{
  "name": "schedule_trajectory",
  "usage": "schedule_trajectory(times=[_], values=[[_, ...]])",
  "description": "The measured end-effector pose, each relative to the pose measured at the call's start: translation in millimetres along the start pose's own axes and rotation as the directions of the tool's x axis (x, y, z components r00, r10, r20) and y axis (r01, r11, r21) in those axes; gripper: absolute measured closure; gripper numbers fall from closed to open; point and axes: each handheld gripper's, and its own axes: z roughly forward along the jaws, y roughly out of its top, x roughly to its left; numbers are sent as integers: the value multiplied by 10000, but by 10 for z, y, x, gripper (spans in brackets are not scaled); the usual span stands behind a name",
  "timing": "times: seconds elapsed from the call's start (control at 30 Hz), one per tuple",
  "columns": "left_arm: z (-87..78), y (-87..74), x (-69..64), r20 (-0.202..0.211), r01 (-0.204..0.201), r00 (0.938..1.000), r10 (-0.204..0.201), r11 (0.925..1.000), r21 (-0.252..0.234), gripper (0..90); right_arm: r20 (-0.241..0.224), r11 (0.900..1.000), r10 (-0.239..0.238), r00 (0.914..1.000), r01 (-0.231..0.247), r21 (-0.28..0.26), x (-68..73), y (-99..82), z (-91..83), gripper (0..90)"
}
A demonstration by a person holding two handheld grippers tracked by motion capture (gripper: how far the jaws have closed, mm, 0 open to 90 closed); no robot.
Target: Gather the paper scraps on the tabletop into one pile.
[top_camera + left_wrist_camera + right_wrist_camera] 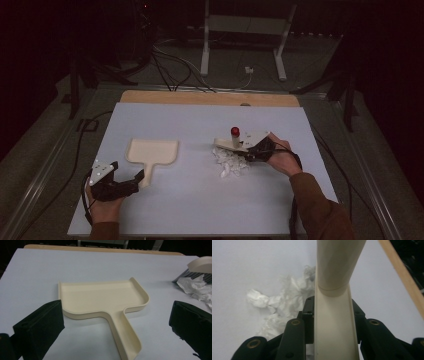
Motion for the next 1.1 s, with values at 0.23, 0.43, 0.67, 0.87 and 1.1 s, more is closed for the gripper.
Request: schedule_trajectory(times=[0.23, 0.43, 0.67, 0.87, 1.1], values=[[-8, 0, 14, 2, 52, 10000, -52, 10000, -15, 5, 785, 9858, 1519, 9853, -1453, -836, -118, -5, -62, 674], [-4, -2, 16, 7, 40, 10000, -40, 10000, -6, 5, 1067, 9723, 2117, 9715, -1982, -1239, -172, 2, -160, 674], [6, -2, 5, 31, 10, 10000, -10, 10000, 23, 4, 1769, 9649, 2457, 9531, -2231, -1384, -228, 7, -201, 674], [2, -1, 12, 37, 13, 10000, -13, 10000, 27, 5, 1577, 9837, 1781, 9713, -1715, -547, -170, 11, -44, 674], [-3, -1, 16, 51, 69, 10000, -69, 10000, -19, 4, 238, 9952, 979, 9949, -980, 25, -30, -5, 19, 674]])
